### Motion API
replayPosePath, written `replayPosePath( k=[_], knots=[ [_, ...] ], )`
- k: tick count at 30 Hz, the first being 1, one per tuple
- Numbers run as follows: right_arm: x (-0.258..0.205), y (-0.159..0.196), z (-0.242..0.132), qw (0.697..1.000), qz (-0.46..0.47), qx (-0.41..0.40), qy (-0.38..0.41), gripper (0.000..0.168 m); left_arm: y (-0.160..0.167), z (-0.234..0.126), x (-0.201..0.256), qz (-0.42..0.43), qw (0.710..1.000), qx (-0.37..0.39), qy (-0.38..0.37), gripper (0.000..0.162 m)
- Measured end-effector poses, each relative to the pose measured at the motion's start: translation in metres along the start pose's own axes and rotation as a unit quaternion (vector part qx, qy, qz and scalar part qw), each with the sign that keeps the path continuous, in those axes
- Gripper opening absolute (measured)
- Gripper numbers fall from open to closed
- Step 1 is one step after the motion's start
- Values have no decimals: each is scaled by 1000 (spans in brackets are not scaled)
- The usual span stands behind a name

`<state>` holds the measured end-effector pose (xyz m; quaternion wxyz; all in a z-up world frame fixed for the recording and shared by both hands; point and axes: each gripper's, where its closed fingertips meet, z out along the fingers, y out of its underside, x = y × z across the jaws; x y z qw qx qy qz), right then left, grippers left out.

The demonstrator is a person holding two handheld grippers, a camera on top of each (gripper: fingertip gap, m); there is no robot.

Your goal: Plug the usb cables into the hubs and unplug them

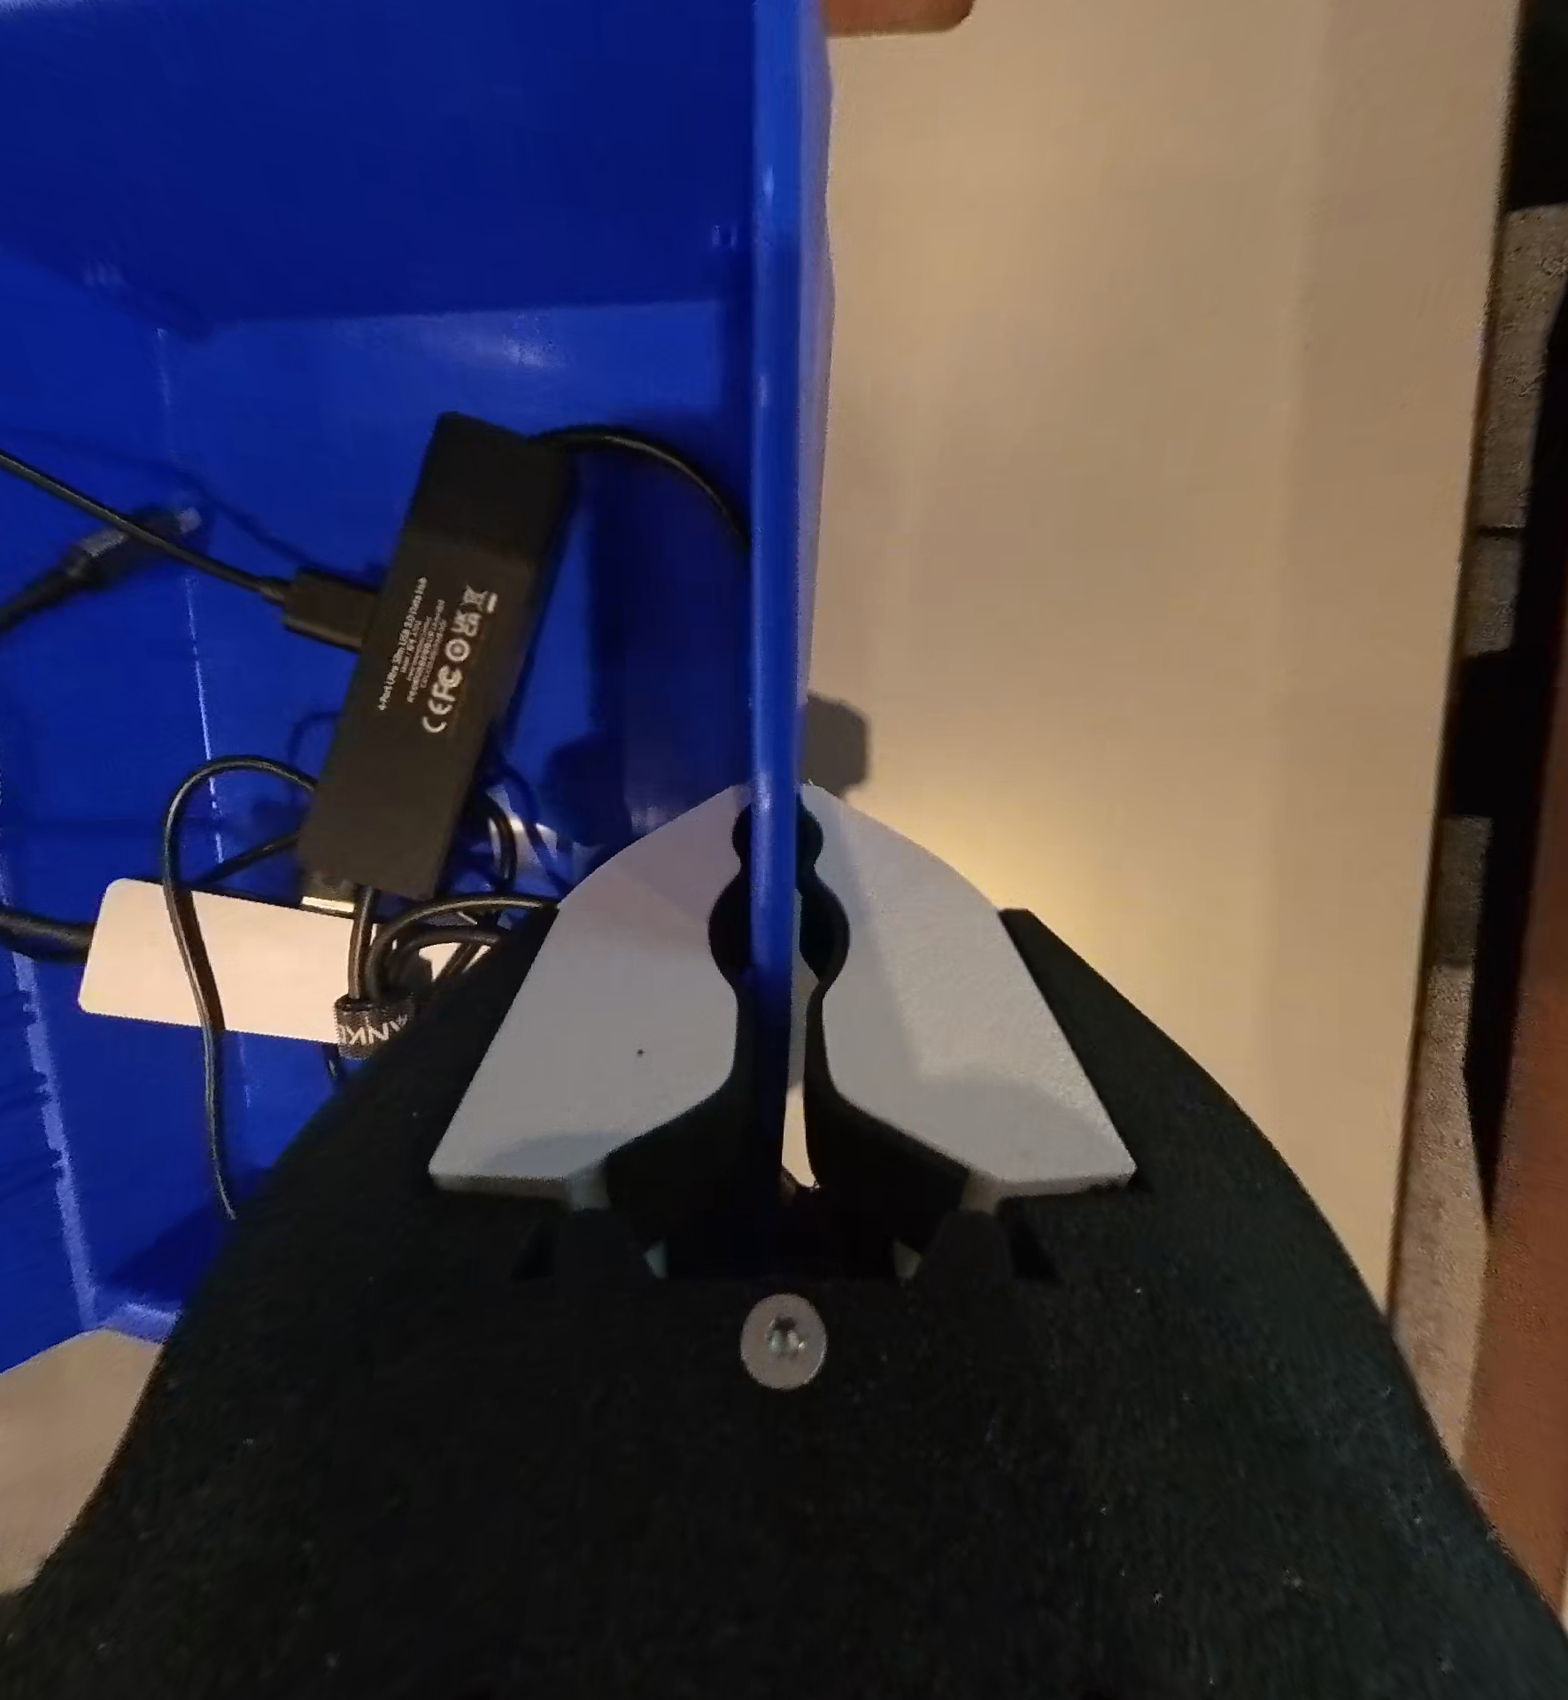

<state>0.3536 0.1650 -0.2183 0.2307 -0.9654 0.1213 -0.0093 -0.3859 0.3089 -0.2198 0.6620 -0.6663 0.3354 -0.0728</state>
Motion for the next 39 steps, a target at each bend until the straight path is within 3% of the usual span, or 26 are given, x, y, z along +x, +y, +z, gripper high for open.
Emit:
replayPosePath(
  k=[6, 11, 16, 21, 25, 30, 35, 39],
  knots=[
    [-18, -13, -52, 999, 10, 38, -36, 4, 0, 0, -6, -25, 1000, 2, -11, 2],
    [-75, -51, -117, 993, -54, 100, -39, 5, -5, -5, -20, -53, 997, 19, -44, 0],
    [-177, -81, -155, 982, -121, 118, -83, 4, -4, -11, -39, -51, 994, 16, -94, 0],
    [-331, -104, -178, 948, -230, 161, -151, 4, -7, -34, -75, -22, 985, 15, -173, 0],
    [-464, -109, -173, 916, -309, 143, -210, 5, 1, -57, -111, -67, 965, 21, -251, 0],
    [-602, -121, -149, 885, -390, 132, -218, 5, -2, -92, -144, -114, 933, 65, -336, 0],
    [-695, -133, -94, 888, -389, 122, -214, 5, 3, -118, -167, -189, 901, 113, -374, 0],
    [-738, -130, -36, 902, -360, 94, -218, 5, 2, -135, -179, -192, 885, 132, -403, 0]
  ],
)
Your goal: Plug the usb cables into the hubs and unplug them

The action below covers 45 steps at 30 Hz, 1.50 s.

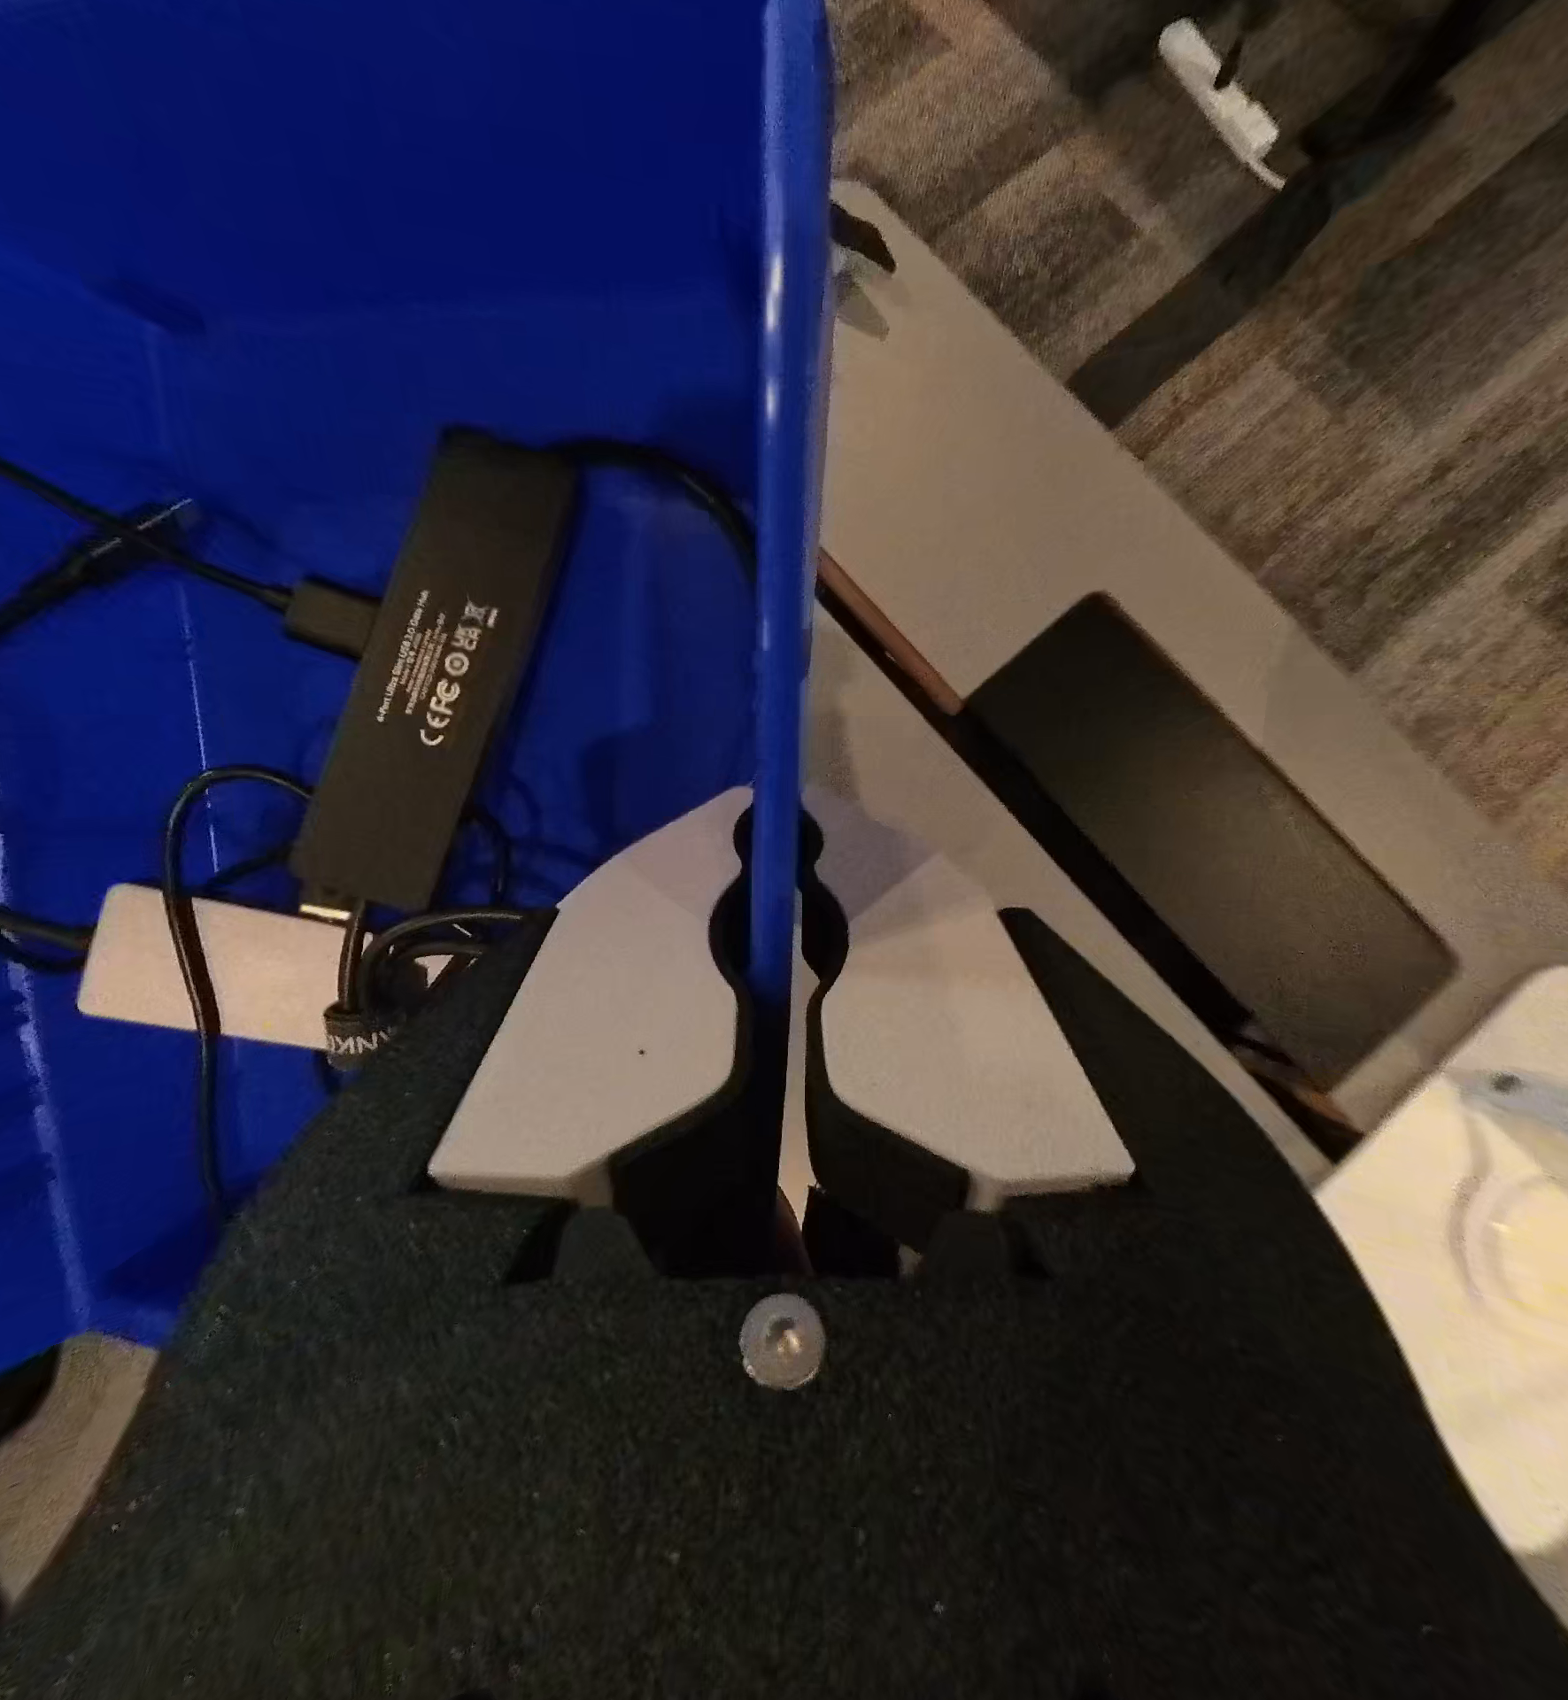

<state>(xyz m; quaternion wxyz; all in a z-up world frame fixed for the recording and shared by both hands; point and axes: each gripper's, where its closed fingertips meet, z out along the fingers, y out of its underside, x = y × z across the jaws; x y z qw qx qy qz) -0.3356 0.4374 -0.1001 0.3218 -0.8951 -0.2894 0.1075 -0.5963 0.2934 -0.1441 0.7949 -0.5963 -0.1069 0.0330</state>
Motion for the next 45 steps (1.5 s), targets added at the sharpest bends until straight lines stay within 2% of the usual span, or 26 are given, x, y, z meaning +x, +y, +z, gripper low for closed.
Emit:
replayPosePath(
  k=[4, 8, 13, 16, 19, 20, 22, 23, 26, 29, 30, 33, 36, 40, 41, 42, 43, 45],
  knots=[
    [-4, 15, 57, 998, 55, -21, 1, 5, -6, 1, -4, 13, 1000, 9, -5, 0],
    [-4, 41, 95, 993, 106, -59, 13, 5, -10, 1, -6, 16, 1000, 17, -4, 0],
    [0, 75, 114, 982, 144, -106, 58, 5, -9, 2, -3, 15, 1000, 17, 10, 0],
    [-8, 87, 121, 980, 158, -114, 32, 5, -6, 3, 5, 34, 999, 13, 21, 0],
    [-13, 98, 127, 983, 132, -126, 19, 6, -4, 3, 12, 55, 998, 10, 29, 0],
    [-15, 98, 130, 986, 118, -114, 11, 8, -3, 3, 13, 57, 998, 9, 32, 0],
    [-19, 77, 128, 990, 135, -20, -35, 25, 0, 2, 15, 60, 998, 2, 37, 0],
    [-17, 66, 123, 985, 160, 20, -54, 37, 2, 1, 16, 63, 997, 0, 37, 0],
    [-12, 54, 104, 980, 173, 54, -88, 48, 7, 1, 18, 73, 996, -9, 43, 0],
    [-19, 42, 71, 985, 98, 83, -112, 57, 9, 3, 20, 74, 996, -13, 47, 0],
    [-28, 41, 56, 985, 70, 90, -129, 65, 8, 3, 21, 73, 996, -11, 48, 0],
    [-67, 55, -9, 974, -13, 111, -198, 74, 7, 2, 24, 75, 996, -6, 52, 0],
    [-94, 100, -76, 965, -95, 102, -223, 73, 9, 3, 30, 86, 995, -10, 59, 0],
    [-122, 193, -142, 952, -187, 45, -239, 70, 10, 4, 41, 107, 991, -10, 74, 0],
    [-127, 221, -154, 945, -218, 24, -244, 57, 10, 4, 43, 112, 991, -9, 77, 0],
    [-128, 247, -162, 939, -252, 2, -234, 33, 11, 4, 45, 118, 990, -8, 80, 0],
    [-123, 267, -167, 938, -281, -3, -203, 21, 13, 5, 46, 126, 989, -8, 80, 0],
    [-103, 289, -173, 947, -301, 15, -111, 23, 20, 5, 46, 135, 988, -18, 77, 0]
  ],
)
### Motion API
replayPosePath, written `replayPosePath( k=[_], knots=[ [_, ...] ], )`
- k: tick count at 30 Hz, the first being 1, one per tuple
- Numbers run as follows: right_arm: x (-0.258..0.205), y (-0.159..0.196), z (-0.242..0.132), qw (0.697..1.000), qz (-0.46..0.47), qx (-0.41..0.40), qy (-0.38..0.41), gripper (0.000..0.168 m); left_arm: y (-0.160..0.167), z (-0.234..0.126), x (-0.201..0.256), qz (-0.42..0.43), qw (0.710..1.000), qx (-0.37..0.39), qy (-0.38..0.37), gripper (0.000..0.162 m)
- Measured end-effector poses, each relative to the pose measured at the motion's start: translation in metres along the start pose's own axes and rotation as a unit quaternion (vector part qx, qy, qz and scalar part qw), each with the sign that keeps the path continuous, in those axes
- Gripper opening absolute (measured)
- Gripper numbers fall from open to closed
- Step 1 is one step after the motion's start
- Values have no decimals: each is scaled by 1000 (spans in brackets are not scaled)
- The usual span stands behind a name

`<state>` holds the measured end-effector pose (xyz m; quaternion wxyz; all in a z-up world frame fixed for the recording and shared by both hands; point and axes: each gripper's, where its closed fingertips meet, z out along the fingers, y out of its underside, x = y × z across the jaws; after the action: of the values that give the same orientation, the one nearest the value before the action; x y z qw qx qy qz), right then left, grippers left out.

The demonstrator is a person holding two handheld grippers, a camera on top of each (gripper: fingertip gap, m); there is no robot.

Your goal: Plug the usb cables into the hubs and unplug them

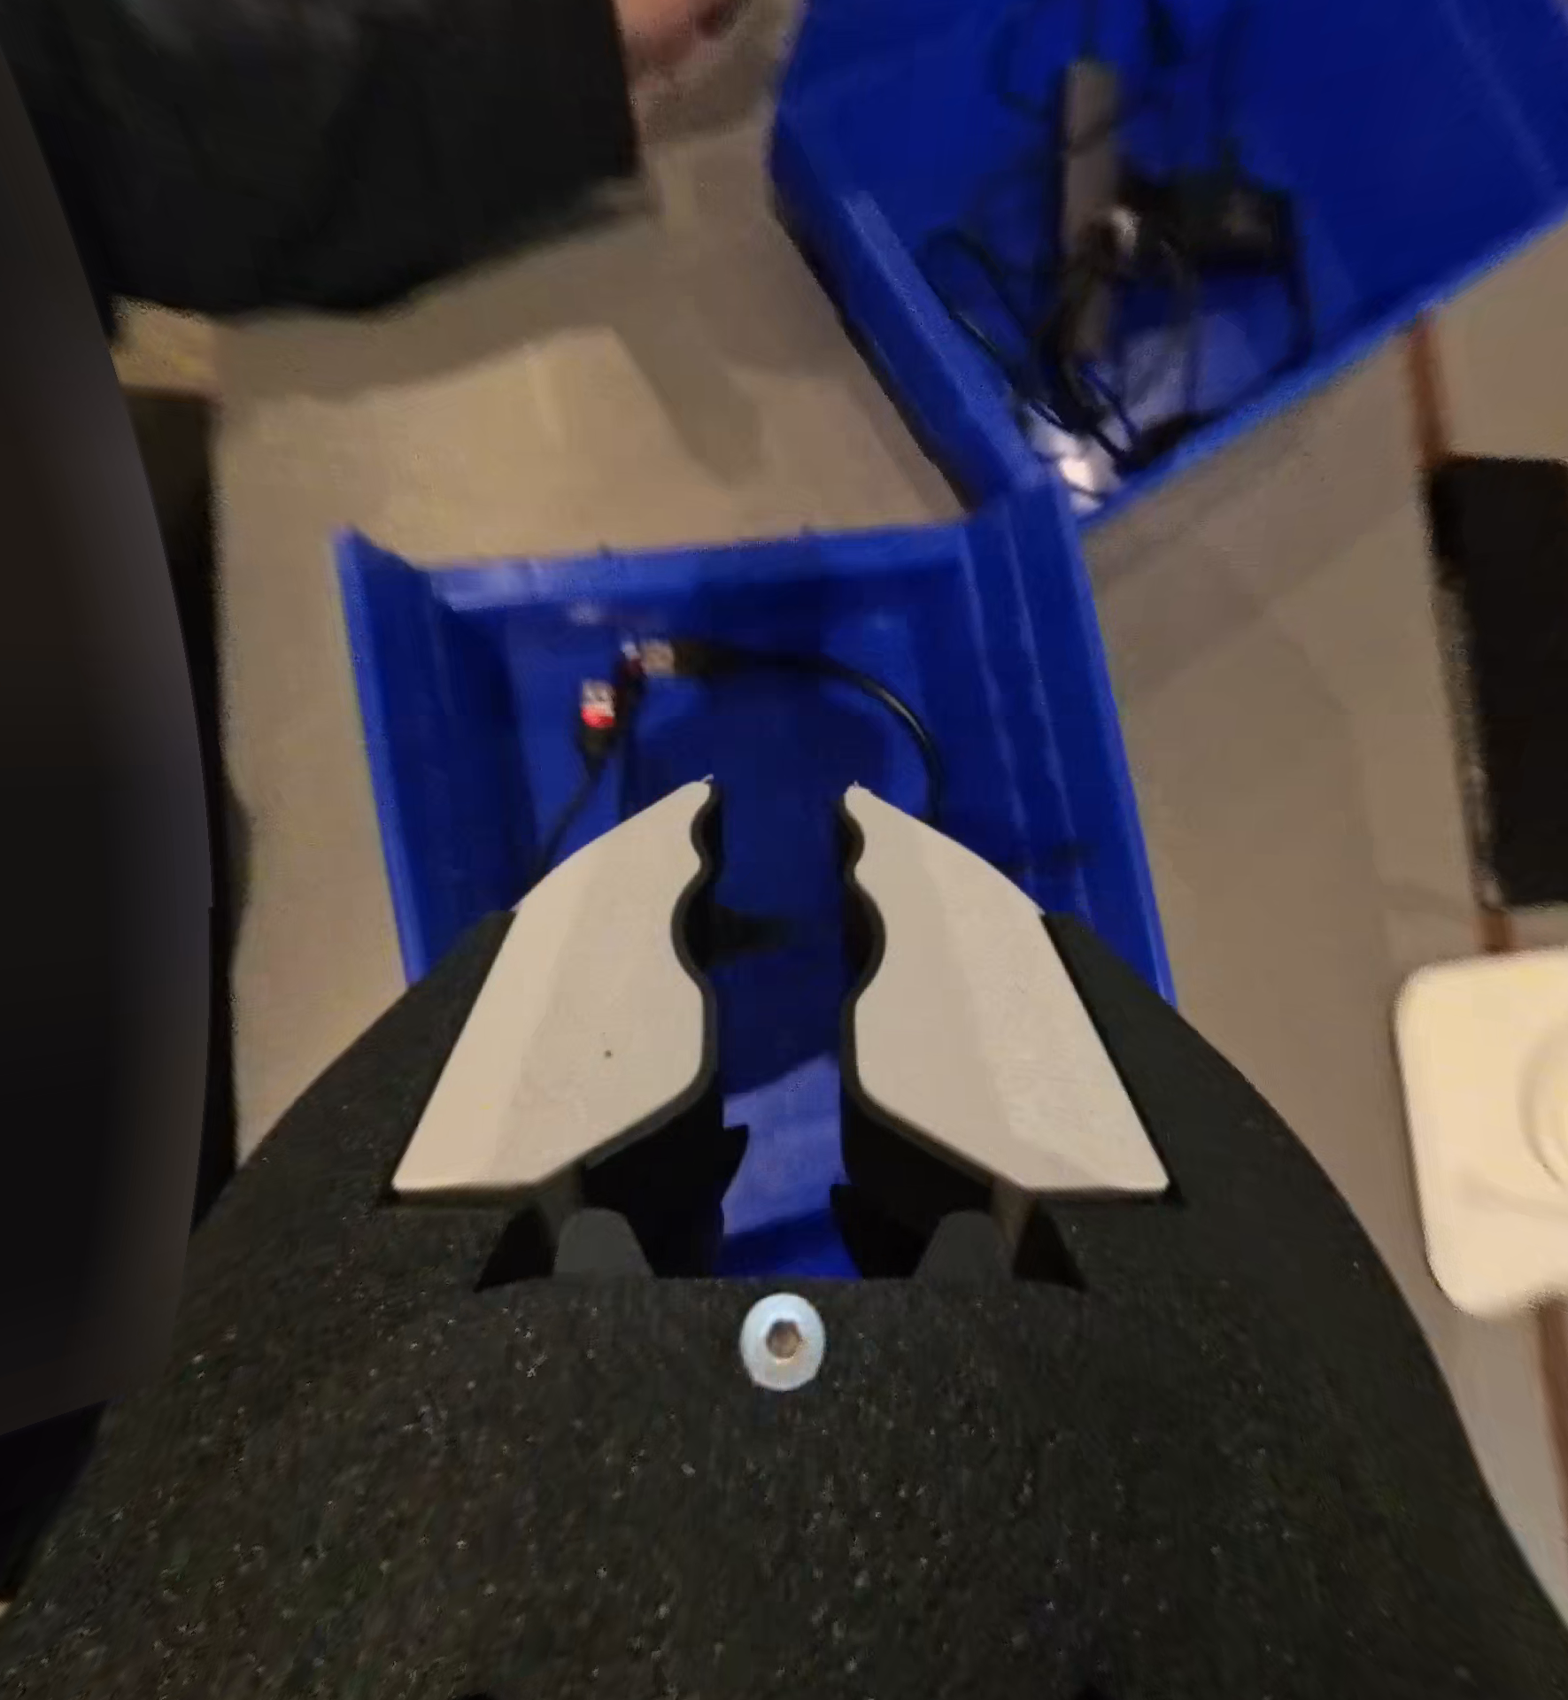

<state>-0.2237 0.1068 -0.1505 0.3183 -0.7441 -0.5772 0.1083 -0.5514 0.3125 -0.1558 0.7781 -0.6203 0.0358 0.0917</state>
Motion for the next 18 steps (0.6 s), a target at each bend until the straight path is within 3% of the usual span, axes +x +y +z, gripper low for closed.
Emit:
replayPosePath(
  k=[2, 7, 10, 11, 14, 18],
  knots=[
    [-10, 28, -9, 1000, -1, -19, 18, 22, 3, 0, 0, -3, 1000, -5, 1, 0],
    [-66, 85, -17, 993, 52, -60, -90, 41, 5, 1, -1, -13, 1000, -8, 3, 0],
    [-81, 102, -11, 990, 65, -79, -100, 48, 6, 2, -1, -14, 1000, -11, 4, 0],
    [-83, 108, -8, 989, 60, -90, -96, 46, 7, 2, 0, -14, 1000, -11, 5, 0],
    [-83, 121, -5, 989, 49, -118, -74, 8, 7, 2, 2, -10, 1000, -13, 9, 0],
    [-67, 151, -26, 985, 19, -167, -47, 8, 8, 1, 4, -5, 1000, -15, 11, 0]
  ],
)
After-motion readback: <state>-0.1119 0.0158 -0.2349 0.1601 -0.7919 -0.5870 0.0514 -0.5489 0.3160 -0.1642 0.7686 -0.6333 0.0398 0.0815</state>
